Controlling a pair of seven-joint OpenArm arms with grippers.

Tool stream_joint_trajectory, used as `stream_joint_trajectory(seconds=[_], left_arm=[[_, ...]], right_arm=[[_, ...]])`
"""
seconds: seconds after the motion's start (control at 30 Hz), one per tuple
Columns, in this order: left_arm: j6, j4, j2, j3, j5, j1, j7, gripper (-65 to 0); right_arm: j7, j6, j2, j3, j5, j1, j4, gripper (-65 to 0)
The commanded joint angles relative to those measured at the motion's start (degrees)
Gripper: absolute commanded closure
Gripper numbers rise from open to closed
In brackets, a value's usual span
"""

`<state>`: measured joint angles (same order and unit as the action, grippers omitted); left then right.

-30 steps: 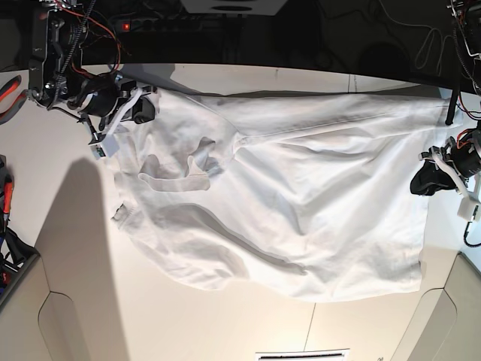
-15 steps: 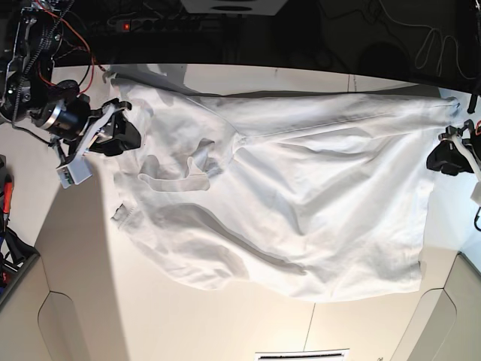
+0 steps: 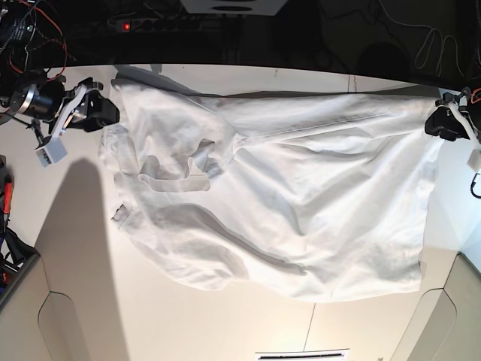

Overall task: Layout the t-shirt on the table in an organized manner, then fold the t-shirt properly
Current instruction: 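Pull the grasped edge apart with both grippers to smooth the shirt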

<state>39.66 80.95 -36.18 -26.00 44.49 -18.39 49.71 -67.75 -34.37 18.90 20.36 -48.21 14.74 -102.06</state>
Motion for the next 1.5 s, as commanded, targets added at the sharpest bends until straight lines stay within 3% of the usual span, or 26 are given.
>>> stream_joint_trajectory(seconds=[0.0, 0.47, 0.7, 0.77, 0.83, 0.87, 1.23, 1.47], left_arm=[[0.34, 0.83, -1.29, -0.7, 0.9, 0.28, -0.81, -32.7], [0.34, 0.83, -1.27, -0.7, 1.09, 0.28, -0.81, -32.7], [0.34, 0.83, -1.27, -0.7, 1.14, 0.31, -0.87, -32.7], [0.34, 0.83, -1.27, -0.7, 1.14, 0.31, -0.83, -32.7], [0.34, 0.83, -1.27, -0.7, 1.11, 0.31, -0.81, -32.6], [0.34, 0.83, -1.27, -0.7, 1.11, 0.28, -0.79, -32.7], [0.34, 0.83, -1.31, -0.7, -3.58, -0.07, -0.55, -32.6], [0.34, 0.85, -2.27, -0.7, -3.58, -1.27, 3.28, -32.7]], right_arm=[[0.68, -0.39, 0.76, -0.44, 0.2, 0.26, -0.61, -24.0], [11.5, 0.59, 0.74, -12.09, 16.57, 0.85, 5.86, -24.0], [11.87, 0.66, -1.51, -12.61, 16.2, 0.85, 8.74, -23.9], [11.87, 0.66, -1.79, -12.61, 14.25, 0.83, 8.74, -19.4], [11.87, 0.66, -1.77, -12.61, 12.79, 0.83, 8.72, -3.8], [11.85, 0.66, -1.77, -12.61, 12.61, 0.68, 8.7, 0.0], [11.74, 0.74, -1.4, -7.93, 17.84, -5.88, 8.63, 0.0], [11.61, 1.57, 1.81, -5.27, 19.8, -6.47, 8.63, 0.0]])
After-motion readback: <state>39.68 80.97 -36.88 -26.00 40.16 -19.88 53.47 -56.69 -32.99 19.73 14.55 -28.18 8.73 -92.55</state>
